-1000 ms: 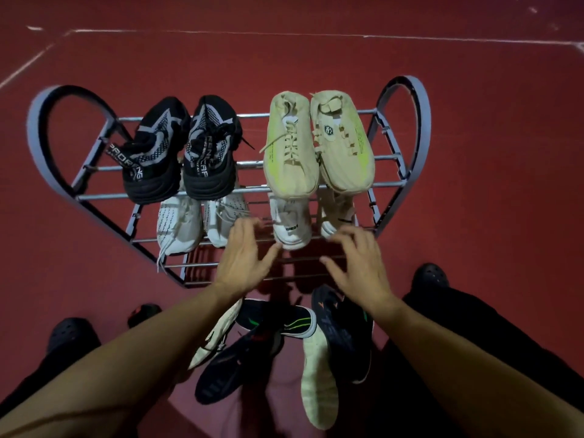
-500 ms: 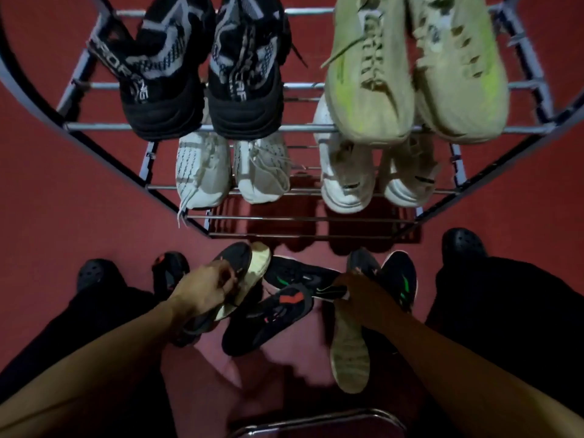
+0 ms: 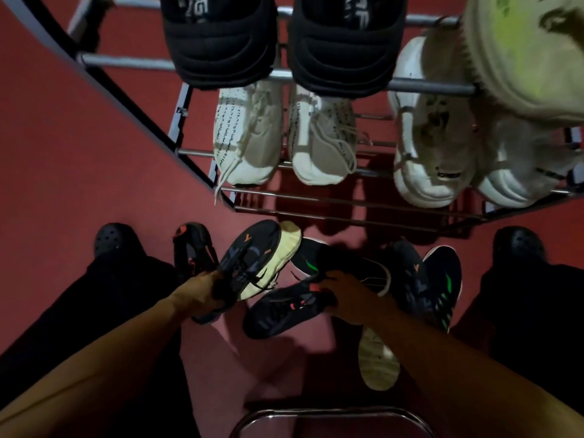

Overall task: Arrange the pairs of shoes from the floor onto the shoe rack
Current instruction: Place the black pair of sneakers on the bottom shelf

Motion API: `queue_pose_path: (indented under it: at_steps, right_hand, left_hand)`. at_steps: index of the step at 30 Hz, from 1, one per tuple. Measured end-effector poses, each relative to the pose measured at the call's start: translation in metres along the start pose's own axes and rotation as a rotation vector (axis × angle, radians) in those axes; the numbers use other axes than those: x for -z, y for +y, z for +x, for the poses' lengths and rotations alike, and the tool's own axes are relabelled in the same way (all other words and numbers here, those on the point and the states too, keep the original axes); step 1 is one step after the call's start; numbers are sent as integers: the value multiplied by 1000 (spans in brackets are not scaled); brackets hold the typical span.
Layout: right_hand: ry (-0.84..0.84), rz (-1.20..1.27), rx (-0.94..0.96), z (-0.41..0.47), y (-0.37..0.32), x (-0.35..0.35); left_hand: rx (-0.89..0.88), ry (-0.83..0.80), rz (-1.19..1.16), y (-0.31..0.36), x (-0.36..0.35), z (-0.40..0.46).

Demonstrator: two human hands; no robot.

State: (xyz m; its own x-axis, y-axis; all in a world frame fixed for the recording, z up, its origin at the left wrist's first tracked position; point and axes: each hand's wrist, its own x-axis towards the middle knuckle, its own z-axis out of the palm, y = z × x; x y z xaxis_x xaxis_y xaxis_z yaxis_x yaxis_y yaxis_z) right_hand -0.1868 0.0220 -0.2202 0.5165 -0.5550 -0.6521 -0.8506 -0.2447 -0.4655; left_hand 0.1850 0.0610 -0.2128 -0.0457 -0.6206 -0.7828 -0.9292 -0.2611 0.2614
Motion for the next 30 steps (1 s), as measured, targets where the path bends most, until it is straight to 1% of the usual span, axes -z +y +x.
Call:
queue_pose_path:
  at_steps: [3, 7, 9, 11, 13, 16, 19, 22, 23, 26, 27, 28, 30]
  right_hand:
    - [-16, -98, -33, 2, 3, -9]
    - [39, -261, -33, 6, -6, -13]
    - [86, -351, 50, 12, -17, -18]
    - [78, -409, 103, 15, -28, -25]
    - [36, -448, 69, 16, -33, -29]
    - [37, -468, 34, 16, -31, -22]
    - [-10, -381, -62, 10, -20, -15]
    - [-57, -101, -209, 0, -4, -11]
    - [-73, -40, -219, -3, 2, -9]
    - [-147, 28, -254, -20, 18, 3]
    - [-123, 55, -280, -27, 23, 5]
    - [-58, 100, -311, -36, 30, 9]
    - [166, 211, -358, -54, 43, 11]
  left_hand:
    - [25, -12, -29, -3, -5, -9]
    - [60, 22, -42, 2, -2, -25]
    - [10, -11, -36, 4, 0, -29]
    - [-51, -57, -6, 5, 0, -31]
    - [-65, -100, 9, 13, 2, -31]
    - [-75, -154, 25, 27, 3, -28]
    - [-101, -162, 31, 40, 1, -25]
    - [-160, -117, -25, 56, 4, -30]
    - [-192, -94, -42, 62, 7, -32]
    - [-255, -16, -90, 84, 14, -35]
    - [-271, 1, -108, 91, 16, -36]
    - [-279, 5, -122, 98, 15, -35]
    - [-288, -13, -143, 112, 13, -33]
